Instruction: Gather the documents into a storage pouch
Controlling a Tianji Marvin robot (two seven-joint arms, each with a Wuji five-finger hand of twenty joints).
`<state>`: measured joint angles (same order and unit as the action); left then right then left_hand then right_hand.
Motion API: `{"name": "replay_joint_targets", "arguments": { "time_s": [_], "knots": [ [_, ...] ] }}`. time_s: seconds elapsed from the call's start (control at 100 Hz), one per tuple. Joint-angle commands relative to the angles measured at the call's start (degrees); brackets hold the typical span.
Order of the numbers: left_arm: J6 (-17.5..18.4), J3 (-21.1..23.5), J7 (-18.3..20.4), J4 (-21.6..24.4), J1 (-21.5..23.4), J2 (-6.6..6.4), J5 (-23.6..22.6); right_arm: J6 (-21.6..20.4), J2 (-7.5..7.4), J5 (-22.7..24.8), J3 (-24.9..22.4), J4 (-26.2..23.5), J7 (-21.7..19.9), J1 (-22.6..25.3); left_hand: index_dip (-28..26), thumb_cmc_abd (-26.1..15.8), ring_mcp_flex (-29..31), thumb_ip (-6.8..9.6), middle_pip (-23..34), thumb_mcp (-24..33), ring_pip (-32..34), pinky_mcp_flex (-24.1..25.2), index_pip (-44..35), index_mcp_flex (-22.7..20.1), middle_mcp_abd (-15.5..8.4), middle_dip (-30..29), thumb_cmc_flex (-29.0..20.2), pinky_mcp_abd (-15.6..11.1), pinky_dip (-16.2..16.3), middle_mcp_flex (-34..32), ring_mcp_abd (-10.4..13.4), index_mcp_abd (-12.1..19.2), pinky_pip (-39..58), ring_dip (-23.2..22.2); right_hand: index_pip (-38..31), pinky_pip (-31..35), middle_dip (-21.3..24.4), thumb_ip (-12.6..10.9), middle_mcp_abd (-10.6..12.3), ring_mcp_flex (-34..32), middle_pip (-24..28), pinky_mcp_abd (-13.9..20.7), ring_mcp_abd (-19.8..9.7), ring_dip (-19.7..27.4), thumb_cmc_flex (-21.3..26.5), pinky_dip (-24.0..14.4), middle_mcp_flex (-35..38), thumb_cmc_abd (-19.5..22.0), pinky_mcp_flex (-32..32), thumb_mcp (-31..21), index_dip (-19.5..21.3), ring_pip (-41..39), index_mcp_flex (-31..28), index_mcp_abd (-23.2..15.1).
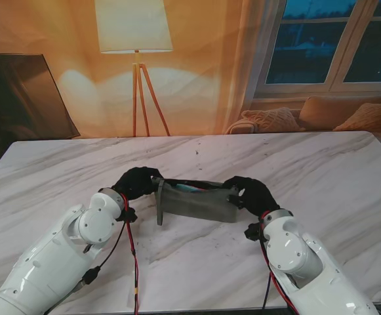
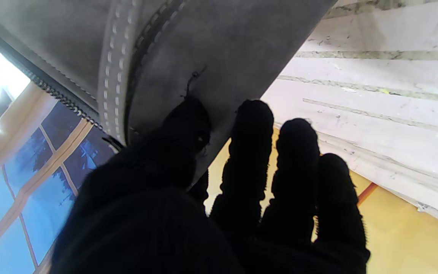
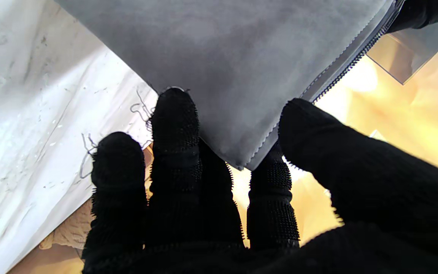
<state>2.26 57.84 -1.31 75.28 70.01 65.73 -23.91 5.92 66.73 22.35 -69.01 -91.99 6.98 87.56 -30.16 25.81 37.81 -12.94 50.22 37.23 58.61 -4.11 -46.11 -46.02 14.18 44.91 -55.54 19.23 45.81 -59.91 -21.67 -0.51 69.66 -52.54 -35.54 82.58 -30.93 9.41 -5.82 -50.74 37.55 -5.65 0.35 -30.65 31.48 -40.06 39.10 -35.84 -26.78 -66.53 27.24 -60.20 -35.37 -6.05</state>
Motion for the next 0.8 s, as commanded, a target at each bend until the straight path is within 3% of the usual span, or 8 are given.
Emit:
{"name": "replay_joint_targets", "arguments": {
  "time_s": [0.0, 0.4, 0.6, 0.79],
  "knots": [
    [-0.78, 0.13, 0.45, 0.37, 0.72, 0.42, 0.53, -0.16, -0.17, 0.55, -0.81, -0.78, -0.03, 0.36, -4.65, 0.28, 2.26, 3.01, 1.62, 4.55, 1.34, -0.13, -7.82, -1.32, 1.00, 1.31, -2.96, -0.93, 1.74, -2.23, -4.51, 0.22, 2.27, -1.07, 1.25, -0.77, 0.29, -1.82, 0.84, 2.27, -0.47, 1.15, -1.48, -0.12, -2.85, -0.08, -3.41, -0.01, 1.36, -0.64, 0.53, 1.45, 2.57, 1.93],
    [-1.22, 0.42, -1.18, 0.89, 1.55, 0.81, 0.89, -2.80, -0.09, 2.94, -3.87, -3.92, 2.55, 1.95, -5.38, 1.27, 2.53, 3.33, 2.09, 6.66, 1.79, -0.33, -7.98, -1.74, 1.21, 1.79, -2.02, -0.64, 2.25, -2.63, -4.88, -0.23, 2.46, -1.48, 2.62, -6.32, 1.27, -1.53, 1.10, 11.71, -1.46, 2.98, -2.60, 0.44, -5.75, -1.81, -12.91, 0.18, 7.94, 0.11, 2.22, 9.44, 3.95, 1.27],
    [-1.97, 0.38, -2.18, 0.98, 1.58, 1.02, 0.49, -6.08, -0.31, 3.80, -5.06, -7.33, 2.89, 4.21, -5.15, 3.18, 3.90, 3.70, 3.06, 10.61, 3.10, -1.43, -7.84, -2.67, 1.48, 1.66, 0.12, -0.03, 3.12, -4.03, -5.55, -1.23, 2.97, -1.72, 2.05, -4.11, -2.30, -1.67, 0.34, 8.22, 4.14, 2.92, -2.87, -2.73, -6.99, -3.99, -6.50, 0.15, 4.96, 0.00, 3.38, 4.32, 1.68, 1.68],
    [-2.05, 0.42, -2.17, 1.41, 1.67, 1.00, 0.36, -8.23, -0.93, 1.70, -4.15, -10.51, -0.57, 6.30, -4.79, 4.64, 5.36, 4.06, 3.94, 13.57, 4.16, -2.70, -7.93, -3.38, 1.35, 1.35, 1.77, 0.31, 3.60, -5.37, -5.81, -1.99, 3.35, -1.61, 1.10, 0.83, -5.90, -1.80, 0.06, 1.37, 7.26, 2.24, -2.42, -4.79, -7.77, -4.81, 1.63, 0.93, -0.62, 0.47, 3.97, -1.73, -2.88, 2.15]
  ]
}}
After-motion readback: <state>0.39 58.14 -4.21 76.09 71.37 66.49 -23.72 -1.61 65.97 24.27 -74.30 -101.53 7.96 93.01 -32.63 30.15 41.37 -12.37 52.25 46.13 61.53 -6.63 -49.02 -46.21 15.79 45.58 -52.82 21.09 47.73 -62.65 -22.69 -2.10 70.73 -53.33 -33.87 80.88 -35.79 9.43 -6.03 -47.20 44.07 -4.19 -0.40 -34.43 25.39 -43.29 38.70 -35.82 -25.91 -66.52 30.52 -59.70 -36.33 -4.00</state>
